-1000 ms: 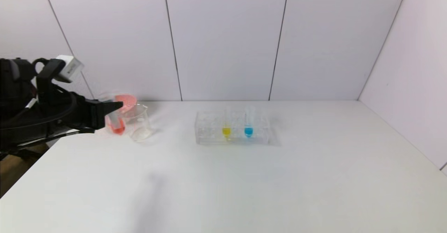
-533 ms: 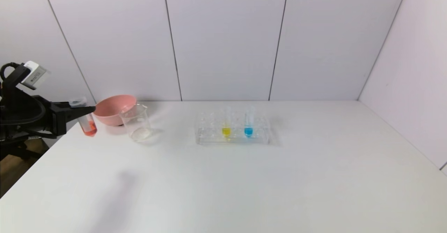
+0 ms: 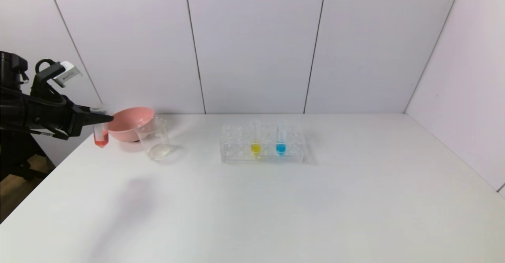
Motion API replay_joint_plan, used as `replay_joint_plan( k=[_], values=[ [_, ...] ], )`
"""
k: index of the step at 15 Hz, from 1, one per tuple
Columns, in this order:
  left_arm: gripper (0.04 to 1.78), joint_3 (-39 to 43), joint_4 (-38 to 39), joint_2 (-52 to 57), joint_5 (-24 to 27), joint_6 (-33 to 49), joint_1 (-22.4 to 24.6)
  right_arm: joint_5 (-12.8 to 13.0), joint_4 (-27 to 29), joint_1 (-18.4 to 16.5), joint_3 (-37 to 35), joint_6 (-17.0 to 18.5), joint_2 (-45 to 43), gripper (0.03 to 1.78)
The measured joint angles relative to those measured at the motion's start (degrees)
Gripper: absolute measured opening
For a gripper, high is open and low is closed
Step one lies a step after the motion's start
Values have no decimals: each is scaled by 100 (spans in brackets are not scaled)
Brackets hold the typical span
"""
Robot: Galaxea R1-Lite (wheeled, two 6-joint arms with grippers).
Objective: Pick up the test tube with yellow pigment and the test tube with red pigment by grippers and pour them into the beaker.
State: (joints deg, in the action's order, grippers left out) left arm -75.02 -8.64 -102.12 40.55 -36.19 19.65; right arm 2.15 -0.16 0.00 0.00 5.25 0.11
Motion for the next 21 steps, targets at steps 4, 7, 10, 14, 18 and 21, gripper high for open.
replay_joint_plan(
  k=[4,7,10,14,18,21],
  values=[
    [45,-1202,-1208,-618,-541,-510,-271,0,0,0,0,0,0,171],
    [45,-2148,-2080,-965,-1182,-884,-505,0,0,0,0,0,0,171],
    [45,-3171,-3011,-1296,-1709,-1143,-736,0,2,0,0,0,0,171],
    [45,-3877,-3757,-1610,-2354,-1742,-1101,2,0,0,0,-2,0,171],
    [45,-3958,-3838,-1694,-2762,-1987,-1373,2,0,0,0,0,0,171],
    [45,-3989,-3827,-1709,-3046,-2086,-1577,0,0,0,0,0,0,171]
  ],
)
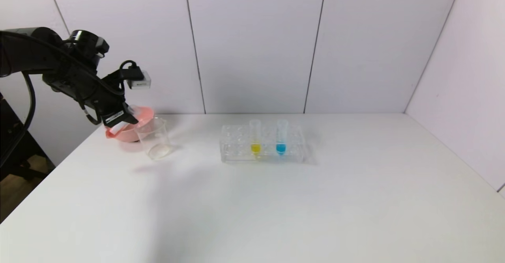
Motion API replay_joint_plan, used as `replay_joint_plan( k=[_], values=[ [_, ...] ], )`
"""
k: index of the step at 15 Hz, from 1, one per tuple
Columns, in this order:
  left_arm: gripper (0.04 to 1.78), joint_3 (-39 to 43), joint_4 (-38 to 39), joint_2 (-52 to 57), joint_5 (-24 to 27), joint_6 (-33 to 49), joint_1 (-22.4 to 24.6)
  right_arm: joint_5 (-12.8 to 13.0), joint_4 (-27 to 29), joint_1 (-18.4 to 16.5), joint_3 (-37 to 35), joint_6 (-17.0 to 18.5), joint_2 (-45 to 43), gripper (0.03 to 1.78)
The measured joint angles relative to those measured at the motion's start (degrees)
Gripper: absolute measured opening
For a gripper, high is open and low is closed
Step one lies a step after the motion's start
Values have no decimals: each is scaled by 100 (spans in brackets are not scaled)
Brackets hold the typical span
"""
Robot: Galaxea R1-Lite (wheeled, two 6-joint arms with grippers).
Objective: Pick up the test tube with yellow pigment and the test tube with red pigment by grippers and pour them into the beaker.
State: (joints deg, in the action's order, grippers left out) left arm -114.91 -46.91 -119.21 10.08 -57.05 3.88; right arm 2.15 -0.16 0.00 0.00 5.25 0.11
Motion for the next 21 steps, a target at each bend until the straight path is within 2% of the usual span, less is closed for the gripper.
replay_joint_plan(
  k=[7,21],
  values=[
    [45,-46,39,-69,-1330,-273,-489,2,0,0,0,0,0,171],
    [45,-50,-118,-127,-2443,-491,-745,-2,0,0,0,0,0,171]
  ],
)
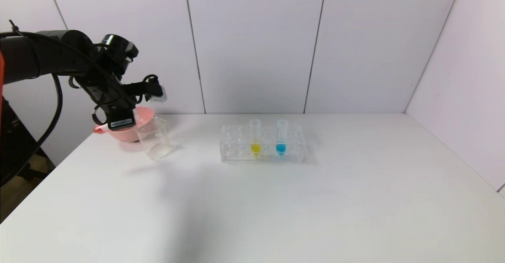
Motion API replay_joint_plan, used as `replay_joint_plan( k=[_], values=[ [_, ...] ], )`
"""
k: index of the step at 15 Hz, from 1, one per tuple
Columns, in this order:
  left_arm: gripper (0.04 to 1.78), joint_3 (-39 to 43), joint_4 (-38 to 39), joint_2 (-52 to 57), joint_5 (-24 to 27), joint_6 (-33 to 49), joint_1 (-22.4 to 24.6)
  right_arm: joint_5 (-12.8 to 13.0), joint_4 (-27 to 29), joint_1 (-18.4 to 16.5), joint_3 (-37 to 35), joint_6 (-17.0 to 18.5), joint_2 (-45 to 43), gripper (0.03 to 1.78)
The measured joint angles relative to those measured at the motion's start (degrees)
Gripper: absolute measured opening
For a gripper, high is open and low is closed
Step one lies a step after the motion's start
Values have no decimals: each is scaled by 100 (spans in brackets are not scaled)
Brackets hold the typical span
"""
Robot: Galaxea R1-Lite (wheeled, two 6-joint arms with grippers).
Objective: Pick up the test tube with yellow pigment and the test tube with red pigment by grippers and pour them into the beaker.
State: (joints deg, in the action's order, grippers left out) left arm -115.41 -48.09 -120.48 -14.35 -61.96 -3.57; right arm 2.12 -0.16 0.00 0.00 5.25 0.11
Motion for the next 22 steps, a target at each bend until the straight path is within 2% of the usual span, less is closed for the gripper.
replay_joint_plan(
  k=[12,22],
  values=[
    [45,-2,-138,-80,-1079,0,-486,5,0,0,0,0,0,171],
    [45,-9,-85,-218,-2016,-90,-522,5,0,0,0,0,0,171]
  ],
)
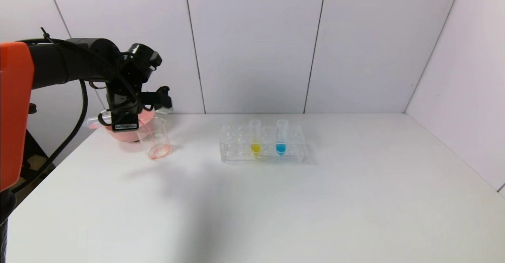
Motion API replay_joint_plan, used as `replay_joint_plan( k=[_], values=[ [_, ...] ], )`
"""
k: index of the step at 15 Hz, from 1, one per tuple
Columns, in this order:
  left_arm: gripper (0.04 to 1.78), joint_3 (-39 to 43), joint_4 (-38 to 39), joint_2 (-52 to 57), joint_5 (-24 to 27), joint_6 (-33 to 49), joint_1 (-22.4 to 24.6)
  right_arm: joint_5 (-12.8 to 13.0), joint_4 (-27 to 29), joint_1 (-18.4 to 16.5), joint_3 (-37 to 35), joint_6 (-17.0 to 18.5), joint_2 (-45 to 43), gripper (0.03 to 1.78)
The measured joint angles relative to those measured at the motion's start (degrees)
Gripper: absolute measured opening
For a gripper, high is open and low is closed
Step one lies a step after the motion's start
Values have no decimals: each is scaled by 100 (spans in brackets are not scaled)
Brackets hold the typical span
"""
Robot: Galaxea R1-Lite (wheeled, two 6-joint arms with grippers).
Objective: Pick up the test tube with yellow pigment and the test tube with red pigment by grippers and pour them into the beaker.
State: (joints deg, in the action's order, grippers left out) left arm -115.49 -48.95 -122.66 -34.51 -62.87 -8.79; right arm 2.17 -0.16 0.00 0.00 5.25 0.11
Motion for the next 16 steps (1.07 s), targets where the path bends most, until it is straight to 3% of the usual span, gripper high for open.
replay_joint_plan(
  k=[13,16],
  values=[
    [45,2,171,-195,-730,-140,-138,2,0,0,0,0,0,171],
    [45,2,355,-201,-1122,-343,-218,0,0,0,0,0,0,171]
  ],
)
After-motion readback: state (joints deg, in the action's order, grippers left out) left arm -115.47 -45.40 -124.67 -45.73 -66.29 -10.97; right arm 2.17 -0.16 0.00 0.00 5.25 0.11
